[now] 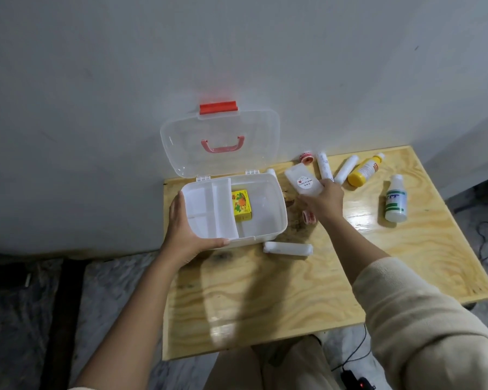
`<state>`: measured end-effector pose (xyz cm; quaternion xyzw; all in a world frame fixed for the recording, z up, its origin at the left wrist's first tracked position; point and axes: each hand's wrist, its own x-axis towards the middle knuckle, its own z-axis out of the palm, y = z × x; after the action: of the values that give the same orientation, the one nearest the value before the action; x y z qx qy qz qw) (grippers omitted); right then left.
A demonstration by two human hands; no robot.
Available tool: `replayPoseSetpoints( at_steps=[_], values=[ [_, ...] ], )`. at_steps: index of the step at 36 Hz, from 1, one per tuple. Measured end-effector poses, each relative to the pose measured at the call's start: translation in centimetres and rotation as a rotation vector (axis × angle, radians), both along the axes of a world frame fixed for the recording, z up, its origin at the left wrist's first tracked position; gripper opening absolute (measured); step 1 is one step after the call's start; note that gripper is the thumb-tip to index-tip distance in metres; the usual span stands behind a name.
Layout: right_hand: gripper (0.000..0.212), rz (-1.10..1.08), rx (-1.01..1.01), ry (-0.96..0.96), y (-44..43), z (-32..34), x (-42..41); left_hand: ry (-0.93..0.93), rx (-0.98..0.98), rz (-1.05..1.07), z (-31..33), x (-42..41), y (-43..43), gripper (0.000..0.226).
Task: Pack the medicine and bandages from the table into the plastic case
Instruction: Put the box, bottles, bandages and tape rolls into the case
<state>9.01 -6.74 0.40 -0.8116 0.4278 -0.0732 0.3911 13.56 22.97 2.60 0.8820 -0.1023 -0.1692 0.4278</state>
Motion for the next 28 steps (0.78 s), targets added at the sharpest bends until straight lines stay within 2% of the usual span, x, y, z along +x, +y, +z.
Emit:
replayPoseSetpoints(
  at_steps=[7, 13, 16, 21, 25, 28],
  values=[
    [0.06, 0.092, 0.024, -0.214, 0.4, 3.3, -3.6, 0.007, -0.021, -0.006, 0.4, -0.2, -0.1, 0.138],
    [0.059, 0.31, -0.07, -0.286, 1.4, 6.2, -4.7, 0.013, -0.013, 0.005, 0.4, -0.3, -0.1, 0.142],
    [0.063, 0.486, -0.134, -0.241, 2.3, 7.6, -3.9, 0.014, -0.017, 0.012, 0.5, -0.3, -0.1, 0.142],
    [0.068, 0.697, -0.254, -0.055, 4.3, 8.7, -1.5, 0.021, -0.022, 0.012, 0.5, -0.1, -0.1, 0.14],
    [0.07, 0.819, -0.328, 0.112, 5.7, 8.8, 0.3, 0.028, -0.04, 0.013, 0.5, -0.1, 0.0, 0.139],
    [0.068, 0.865, -0.336, 0.166, 6.5, 8.4, 1.3, 0.016, -0.069, 0.011, 0.3, 0.0, 0.0, 0.137]
  ],
)
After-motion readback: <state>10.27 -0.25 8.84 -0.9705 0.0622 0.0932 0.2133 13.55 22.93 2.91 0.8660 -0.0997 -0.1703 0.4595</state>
